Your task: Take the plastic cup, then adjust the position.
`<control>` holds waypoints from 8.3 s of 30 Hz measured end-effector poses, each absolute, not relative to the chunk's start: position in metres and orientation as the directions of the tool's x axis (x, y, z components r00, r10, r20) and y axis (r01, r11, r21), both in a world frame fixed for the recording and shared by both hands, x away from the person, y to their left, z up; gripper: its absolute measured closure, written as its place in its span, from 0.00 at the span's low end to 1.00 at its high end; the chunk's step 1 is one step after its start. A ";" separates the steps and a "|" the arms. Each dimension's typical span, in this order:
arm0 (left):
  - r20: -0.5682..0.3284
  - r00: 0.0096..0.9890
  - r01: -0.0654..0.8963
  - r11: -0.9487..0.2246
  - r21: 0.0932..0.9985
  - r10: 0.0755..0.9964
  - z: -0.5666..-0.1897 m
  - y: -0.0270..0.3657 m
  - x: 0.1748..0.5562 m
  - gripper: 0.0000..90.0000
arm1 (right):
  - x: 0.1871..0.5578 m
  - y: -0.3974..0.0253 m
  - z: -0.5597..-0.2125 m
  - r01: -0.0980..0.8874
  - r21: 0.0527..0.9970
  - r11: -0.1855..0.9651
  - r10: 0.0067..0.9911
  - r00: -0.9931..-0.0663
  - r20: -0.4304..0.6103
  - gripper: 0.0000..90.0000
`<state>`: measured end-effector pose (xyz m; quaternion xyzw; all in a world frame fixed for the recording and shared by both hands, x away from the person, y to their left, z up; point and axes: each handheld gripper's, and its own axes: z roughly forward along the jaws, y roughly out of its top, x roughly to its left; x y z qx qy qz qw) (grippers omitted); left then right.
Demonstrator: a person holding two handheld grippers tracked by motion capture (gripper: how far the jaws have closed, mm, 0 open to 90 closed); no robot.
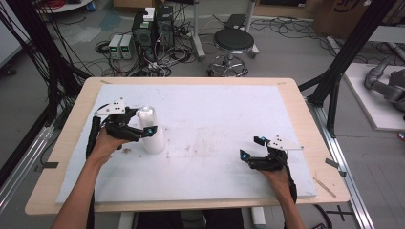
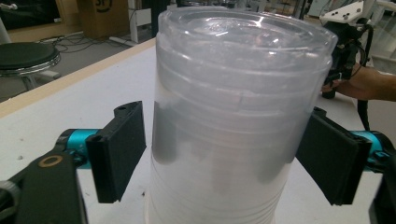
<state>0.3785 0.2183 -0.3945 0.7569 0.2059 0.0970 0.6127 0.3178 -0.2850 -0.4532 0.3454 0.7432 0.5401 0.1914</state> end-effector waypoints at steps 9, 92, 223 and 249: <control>-0.108 0.897 0.192 -0.159 0.968 0.429 -0.394 0.219 0.379 0.31 | 0.318 -0.285 -0.453 0.309 0.935 0.176 0.721 -0.687 0.091 0.16; -0.036 0.938 0.081 -0.119 0.990 0.345 -0.298 0.179 0.314 0.38 | 0.317 -0.285 -0.453 0.302 0.937 0.177 0.719 -0.690 0.087 0.16; -0.100 0.990 0.111 -0.113 0.987 0.102 -0.368 0.096 0.293 0.38 | 0.303 -0.157 -0.385 0.113 0.963 0.243 0.000 -0.993 0.117 0.17; -0.108 0.992 0.113 -0.101 0.988 0.059 -0.370 0.090 0.291 0.40 | 0.303 -0.148 -0.387 0.084 0.973 0.214 -0.024 -0.996 0.091 0.25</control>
